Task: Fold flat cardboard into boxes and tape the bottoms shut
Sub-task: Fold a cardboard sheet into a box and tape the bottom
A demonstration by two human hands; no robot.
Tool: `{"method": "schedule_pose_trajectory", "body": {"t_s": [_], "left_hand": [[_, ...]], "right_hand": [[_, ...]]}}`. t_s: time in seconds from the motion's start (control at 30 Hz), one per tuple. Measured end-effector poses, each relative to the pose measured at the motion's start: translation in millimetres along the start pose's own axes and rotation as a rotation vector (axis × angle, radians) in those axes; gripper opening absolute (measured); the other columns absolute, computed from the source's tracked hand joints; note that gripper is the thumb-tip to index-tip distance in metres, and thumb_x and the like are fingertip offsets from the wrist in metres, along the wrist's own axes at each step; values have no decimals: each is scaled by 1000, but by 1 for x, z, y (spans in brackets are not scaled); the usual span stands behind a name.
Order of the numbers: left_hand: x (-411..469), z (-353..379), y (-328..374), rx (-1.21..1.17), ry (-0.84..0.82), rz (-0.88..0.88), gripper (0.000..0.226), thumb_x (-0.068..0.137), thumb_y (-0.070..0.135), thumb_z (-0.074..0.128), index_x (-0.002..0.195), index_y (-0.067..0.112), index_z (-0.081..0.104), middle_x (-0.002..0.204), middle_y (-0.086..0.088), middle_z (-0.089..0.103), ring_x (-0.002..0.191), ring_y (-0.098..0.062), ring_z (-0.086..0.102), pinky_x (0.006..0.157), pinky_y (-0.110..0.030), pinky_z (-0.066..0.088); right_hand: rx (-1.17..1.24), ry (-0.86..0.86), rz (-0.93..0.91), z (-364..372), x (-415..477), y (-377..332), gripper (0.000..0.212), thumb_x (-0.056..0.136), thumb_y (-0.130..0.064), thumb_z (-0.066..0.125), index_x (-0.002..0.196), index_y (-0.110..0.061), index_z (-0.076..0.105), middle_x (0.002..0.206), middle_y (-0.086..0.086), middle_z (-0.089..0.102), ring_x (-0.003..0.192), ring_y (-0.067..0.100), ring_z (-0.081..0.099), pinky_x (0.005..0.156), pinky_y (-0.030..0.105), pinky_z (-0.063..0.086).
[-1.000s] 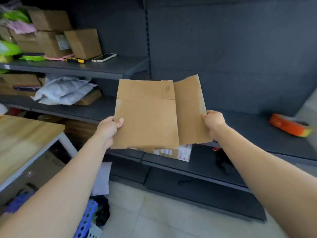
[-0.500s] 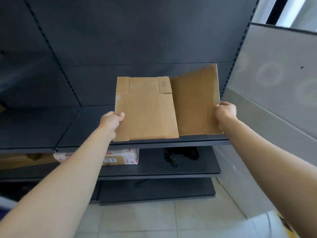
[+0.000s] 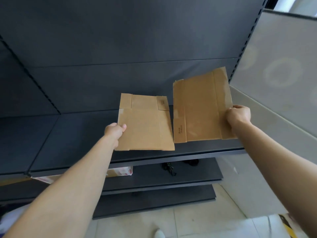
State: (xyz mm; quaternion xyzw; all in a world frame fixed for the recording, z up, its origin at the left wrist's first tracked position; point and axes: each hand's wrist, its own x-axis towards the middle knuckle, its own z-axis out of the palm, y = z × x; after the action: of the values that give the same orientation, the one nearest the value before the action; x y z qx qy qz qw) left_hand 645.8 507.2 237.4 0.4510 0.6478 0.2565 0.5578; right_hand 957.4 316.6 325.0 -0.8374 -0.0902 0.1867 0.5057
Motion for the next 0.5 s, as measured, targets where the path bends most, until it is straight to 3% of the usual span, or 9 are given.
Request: {"method": "schedule_pose_trajectory", "body": {"t_s": [0.13,0.3,0.43,0.5], "left_hand": [[20,10,-5,61,26,-20,54,95,20,57,144,9,37,141,-10,48,128,-29,46,109,-45,36],[35,15,-14,143,72,-66,43,96,18,57,135,2,47,135,-10,52,122,-32,50,104,-43,40],[37,18,-16,242,167,-67,48,94,13,57,139,3,44,144,-14,45,130,-33,44,104,-39,37],[37,19,-13,302,217,-42,39,92,11,58,129,4,53,138,-15,50,126,-35,46,100,-40,40]], "right_hand": [[-59,20,44,18,17,7,36,93,-6,43,125,-9,60,121,11,62,107,30,58,92,34,45],[-128,-83,76,39,37,10,32,94,-6,45,124,0,57,108,13,58,91,24,49,78,30,38],[-225,-137,35,52,48,10,38,91,-12,46,127,-4,55,107,13,60,91,28,54,75,34,44],[-263,-173,17,54,52,5,37,93,-15,45,127,-5,54,113,14,60,93,27,55,75,33,44]]}}
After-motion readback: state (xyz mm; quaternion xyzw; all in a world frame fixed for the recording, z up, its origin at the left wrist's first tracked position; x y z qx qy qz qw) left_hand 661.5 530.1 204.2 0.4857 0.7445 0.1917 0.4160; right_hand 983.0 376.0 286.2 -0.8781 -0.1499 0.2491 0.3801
